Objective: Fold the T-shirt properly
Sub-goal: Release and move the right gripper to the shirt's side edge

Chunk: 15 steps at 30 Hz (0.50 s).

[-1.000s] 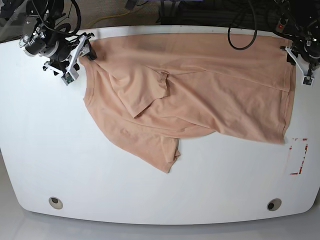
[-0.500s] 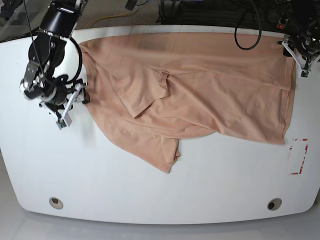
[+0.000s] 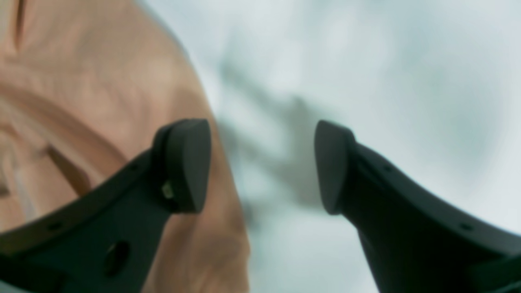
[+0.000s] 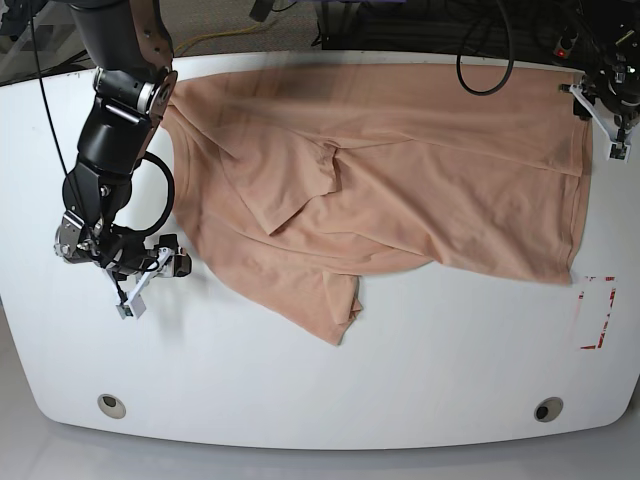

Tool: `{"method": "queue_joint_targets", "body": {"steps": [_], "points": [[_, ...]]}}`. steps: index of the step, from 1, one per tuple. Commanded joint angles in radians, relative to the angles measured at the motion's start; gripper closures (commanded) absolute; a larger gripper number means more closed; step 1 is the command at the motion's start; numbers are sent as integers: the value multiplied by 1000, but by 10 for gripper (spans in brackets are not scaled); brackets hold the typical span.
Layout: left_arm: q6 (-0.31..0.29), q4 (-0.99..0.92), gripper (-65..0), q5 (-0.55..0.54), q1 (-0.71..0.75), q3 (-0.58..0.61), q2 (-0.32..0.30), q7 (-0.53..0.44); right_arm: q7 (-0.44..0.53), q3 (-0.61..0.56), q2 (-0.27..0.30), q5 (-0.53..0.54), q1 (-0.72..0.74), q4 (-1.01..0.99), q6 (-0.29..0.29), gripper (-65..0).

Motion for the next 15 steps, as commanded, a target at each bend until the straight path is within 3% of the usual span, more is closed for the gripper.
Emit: {"method": "queue_joint_targets", "body": {"steps": [1,10,15], "points": [[1,53,-349,-34,0,-5,-13,-6,44,1,11,11,48,-57,6,-373],[1,61,-349,-27,-60,-5,-13,-6,136,1,-71,6,36,-128,6,-373],[1,59,-350,42,-157,3,-10,-8,147,1,-104,5,33,-157,6,-373]]}}
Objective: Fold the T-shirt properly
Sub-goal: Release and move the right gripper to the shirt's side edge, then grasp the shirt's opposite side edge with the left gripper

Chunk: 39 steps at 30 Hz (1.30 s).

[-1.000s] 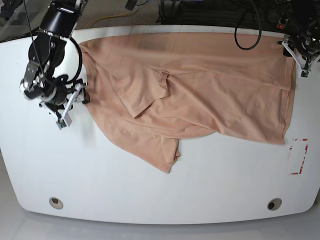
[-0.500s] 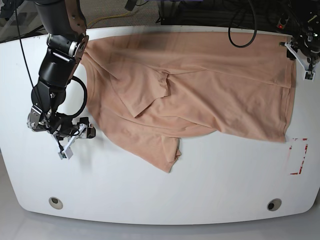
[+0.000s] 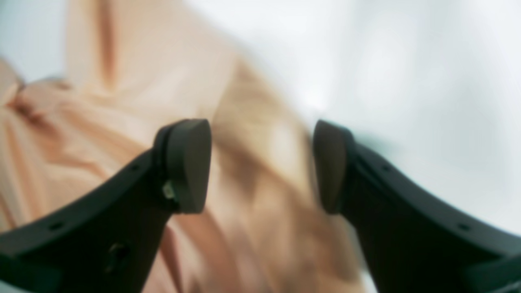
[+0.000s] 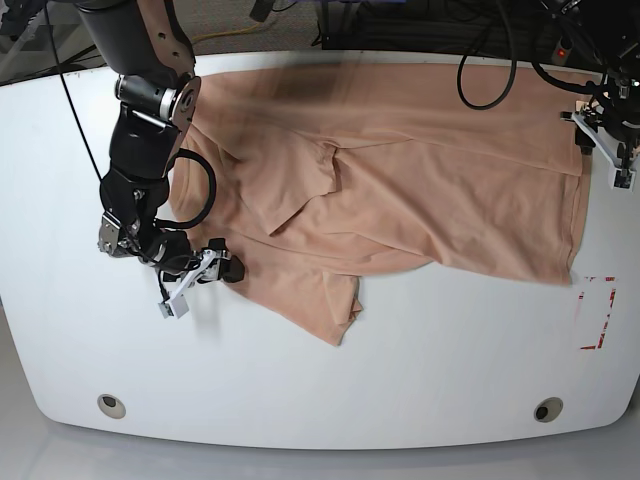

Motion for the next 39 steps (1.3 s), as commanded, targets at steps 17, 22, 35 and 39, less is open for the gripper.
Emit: {"method": "queue_joint_targets", "body": {"steps": [17,22,35,39], "points": [[286,-458,-542,83,-480,144,-58,-207,33,1,-62,-177,24,11,-10,0],[338,-682,-546,83,-543,168,-97,-340,33,1,-62,-177,21,11,-10,0],[256,-1072,-544,77,-632,302,-195,-509,33,1,-60,-174,18,11,-10,0],[190,-1078,-542,76,-632,316,-181,-504,33,1,-62,-171,21,11,-10,0]]}}
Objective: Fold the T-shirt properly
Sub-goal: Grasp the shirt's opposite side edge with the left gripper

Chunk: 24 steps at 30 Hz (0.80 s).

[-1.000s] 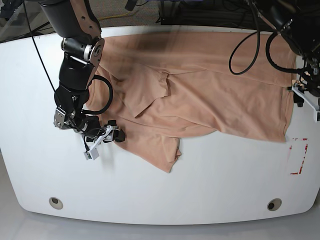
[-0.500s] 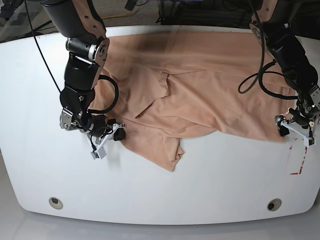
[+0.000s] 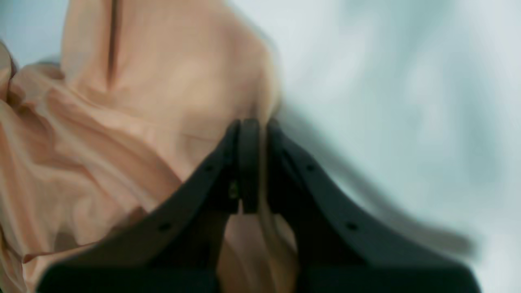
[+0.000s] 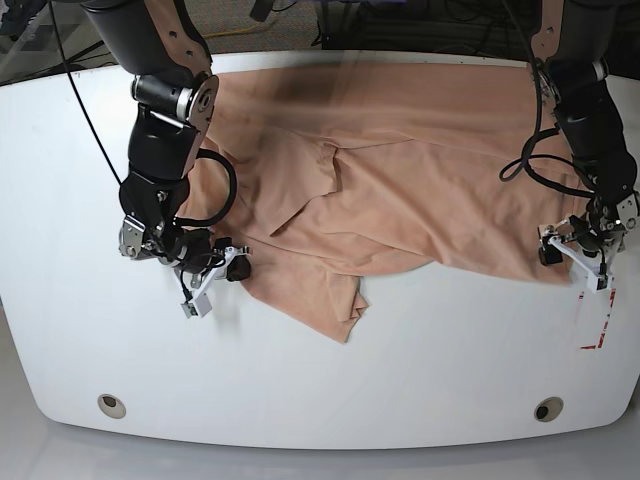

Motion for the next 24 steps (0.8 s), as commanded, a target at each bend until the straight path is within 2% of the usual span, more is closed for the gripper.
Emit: {"method": "queue_joint_targets", "body": {"steps": [1,5,6,8,10,12,13,14,19,24], "points": [[-37,5,-542,-9,-20,3,5,4,-25,-1,4,-21,18,8,-6,0],[-66,5,-533,-9,-19,3,22,4,-25,-1,3,-21,20,8,-6,0],[-66,5,-501,-9,-19,3,28,4,-25,-1,3,-21,20,8,-6,0],[-64,5,-383,-9,-19,3,36,1,-25,-1,3,-22,20,8,-6,0],[-63,5,-219,-8,-19,3,36,-1,-25,-1,6,-22,20,8,-6,0],[-55,5,-85,-8,-19,3,36,-2,-25,-1,6,-25,21,8,-6,0],[-55,10,-35,-8,-19,5,36,-4,-25,-1,6,-27,21,8,-6,0],[-57,14,-15,-8,-19,5,36,-4,-25,-1,6,-27,21,10,-6,0],[-58,80,-11,-8,-13,5,36,-2,-38,-1,1,-21,15,90,-6,0],[-84,237,-11,-8,36,5,55,4,-118,-1,0,-21,18,223,-6,0]]}}
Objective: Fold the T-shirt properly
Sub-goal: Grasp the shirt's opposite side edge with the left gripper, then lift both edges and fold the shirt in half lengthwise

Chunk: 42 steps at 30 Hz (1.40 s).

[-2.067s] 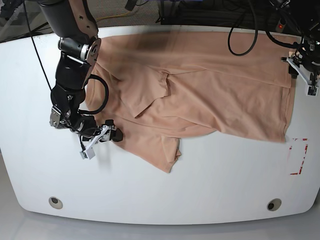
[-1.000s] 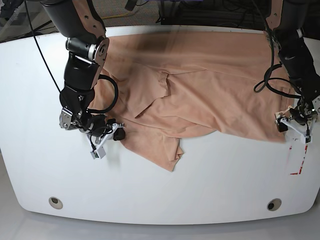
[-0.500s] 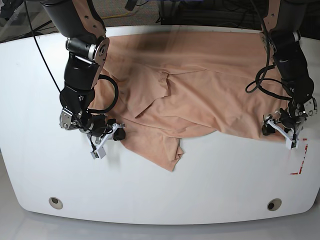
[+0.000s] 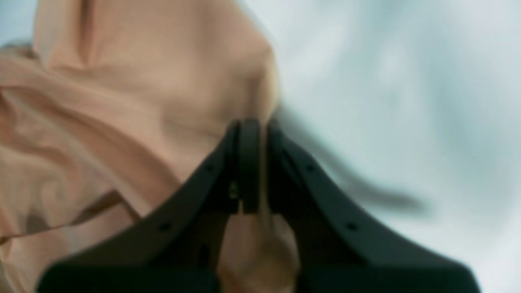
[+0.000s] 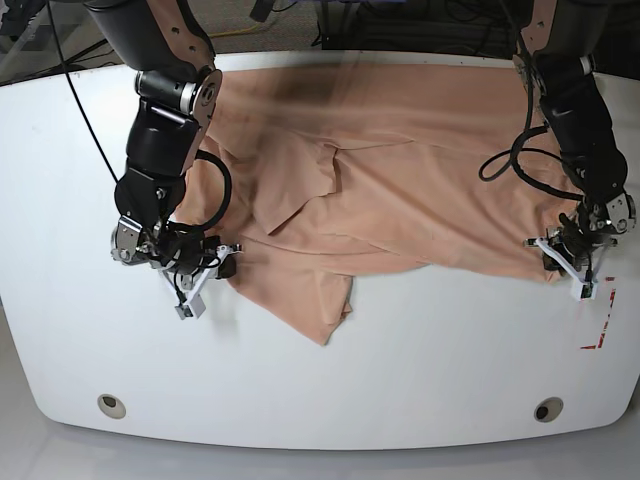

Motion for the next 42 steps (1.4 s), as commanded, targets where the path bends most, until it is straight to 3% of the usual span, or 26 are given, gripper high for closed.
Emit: {"method": "queue_joint_targets", "body": {"steps": [1,5,15,27,36,42], "points": [[-34,81,-11,-14,-5,-2,-5,-24,-1,-1,11,19,43,69,2,0],[-92,194,-11,-13,34,-2,1,-21,-41,-1,15,20,46,133,2,0],[-153,428,-11,-16,126,-6,3,97,-250,-1,18,23,-20,437,2,0],[-154,678,-11,-16,328,-8,3,140,-472,-1,18,25,-203,842,2,0],[-154,722,-14,-16,462,-8,1,145,-512,1,12,31,-414,1006,2,0],[-154,718,-19,-16,540,-8,-3,145,-512,7,32,166,-565,1006,2,0]]}}
